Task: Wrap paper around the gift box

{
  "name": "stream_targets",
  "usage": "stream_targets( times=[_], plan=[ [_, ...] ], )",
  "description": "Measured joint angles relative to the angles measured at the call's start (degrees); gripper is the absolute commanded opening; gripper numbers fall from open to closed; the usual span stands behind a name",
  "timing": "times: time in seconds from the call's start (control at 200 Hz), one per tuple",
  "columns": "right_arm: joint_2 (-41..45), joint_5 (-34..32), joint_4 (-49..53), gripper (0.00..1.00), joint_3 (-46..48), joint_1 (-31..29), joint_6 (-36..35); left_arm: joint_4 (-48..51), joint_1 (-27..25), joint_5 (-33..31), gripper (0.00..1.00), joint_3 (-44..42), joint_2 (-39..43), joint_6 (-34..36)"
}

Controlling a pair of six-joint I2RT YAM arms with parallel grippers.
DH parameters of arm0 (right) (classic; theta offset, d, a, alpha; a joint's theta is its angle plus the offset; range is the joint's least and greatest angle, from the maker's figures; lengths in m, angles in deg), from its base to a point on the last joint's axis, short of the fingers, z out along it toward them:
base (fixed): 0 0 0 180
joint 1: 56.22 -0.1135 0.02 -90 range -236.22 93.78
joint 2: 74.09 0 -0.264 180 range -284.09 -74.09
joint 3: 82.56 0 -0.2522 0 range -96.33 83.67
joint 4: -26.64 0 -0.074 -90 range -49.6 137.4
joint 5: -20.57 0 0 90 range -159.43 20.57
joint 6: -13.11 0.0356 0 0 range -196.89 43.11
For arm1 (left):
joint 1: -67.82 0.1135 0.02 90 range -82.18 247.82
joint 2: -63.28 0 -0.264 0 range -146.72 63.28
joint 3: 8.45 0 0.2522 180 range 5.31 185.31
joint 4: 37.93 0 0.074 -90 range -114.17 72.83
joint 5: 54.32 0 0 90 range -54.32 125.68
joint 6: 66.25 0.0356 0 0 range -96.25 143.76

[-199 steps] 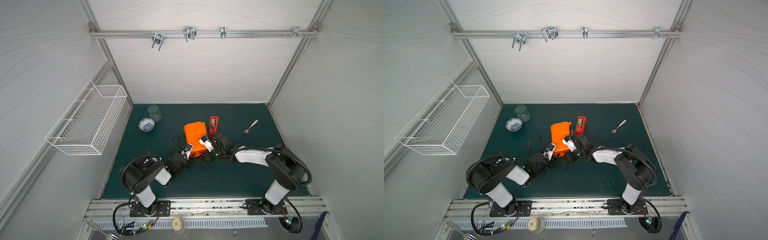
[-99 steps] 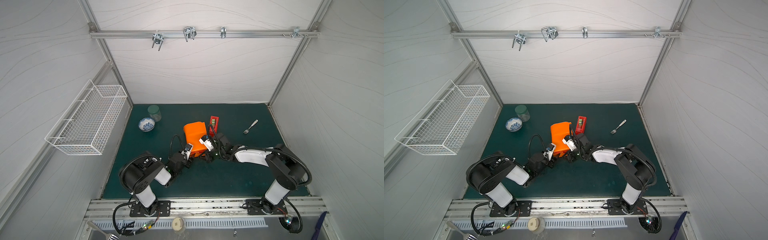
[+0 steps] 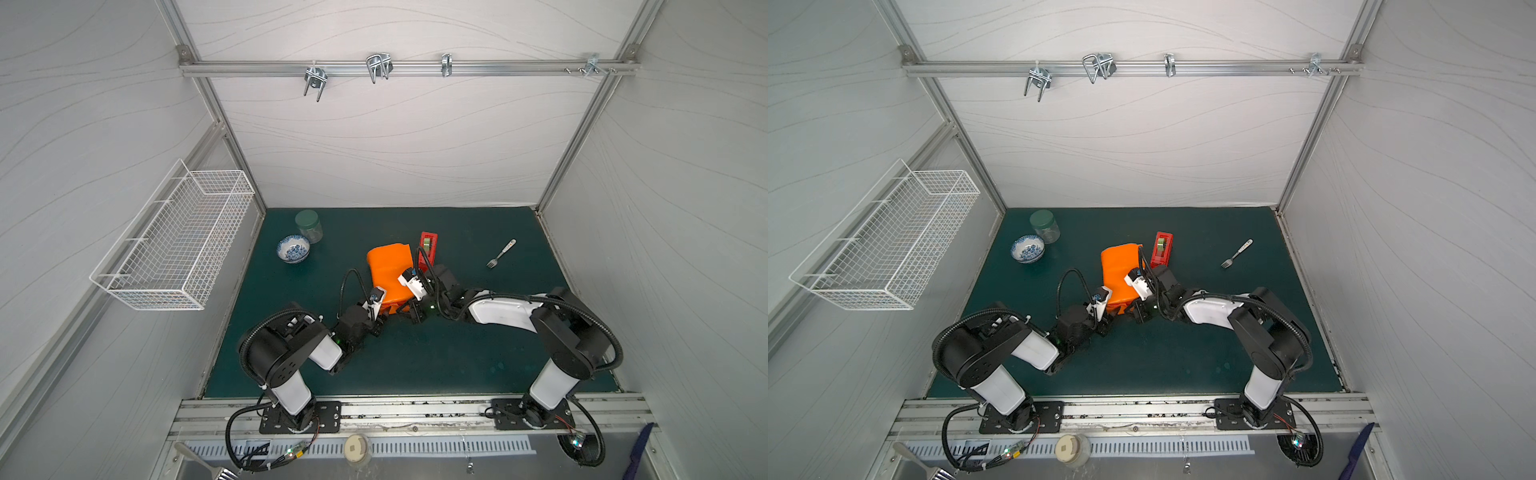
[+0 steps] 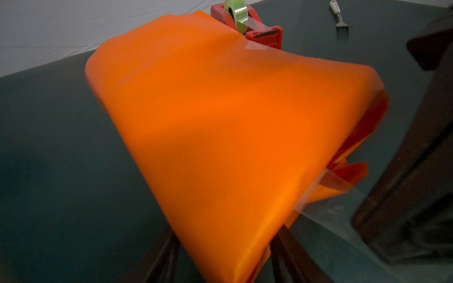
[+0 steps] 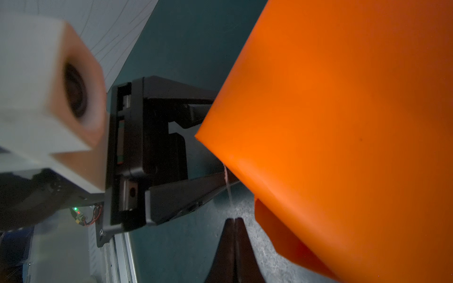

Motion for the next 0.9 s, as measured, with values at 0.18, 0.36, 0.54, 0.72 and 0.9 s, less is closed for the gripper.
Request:
stream_targets(
  times=[0.18,0.36,0.54,0.72,0.9],
  plan=[
    [-0.74,-0.24,0.0,0.0,0.0,0.02,0.04,0.0,0.0,0.0,0.59,0.0,0.0,0.02],
    [-1.01,-0.57,-0.02,0.0,0.0,0.33,0.11,0.0,0.0,0.0,0.59,0.0,0.0,0.0],
    [-1.38,-1.05,0.0,0.0,-0.52,0.55,0.55,-0.02,0.0,0.0,0.59,0.0,0.0,0.02],
    [-1.4,-1.18,-0.11,0.0,-1.25,0.66,0.7,-0.02,0.0,0.0,0.59,0.0,0.0,0.02],
    [-1.49,-1.38,-0.11,0.0,-1.62,0.72,1.14,-0.02,0.0,0.0,0.59,-0.02,0.0,0.0]
  ],
)
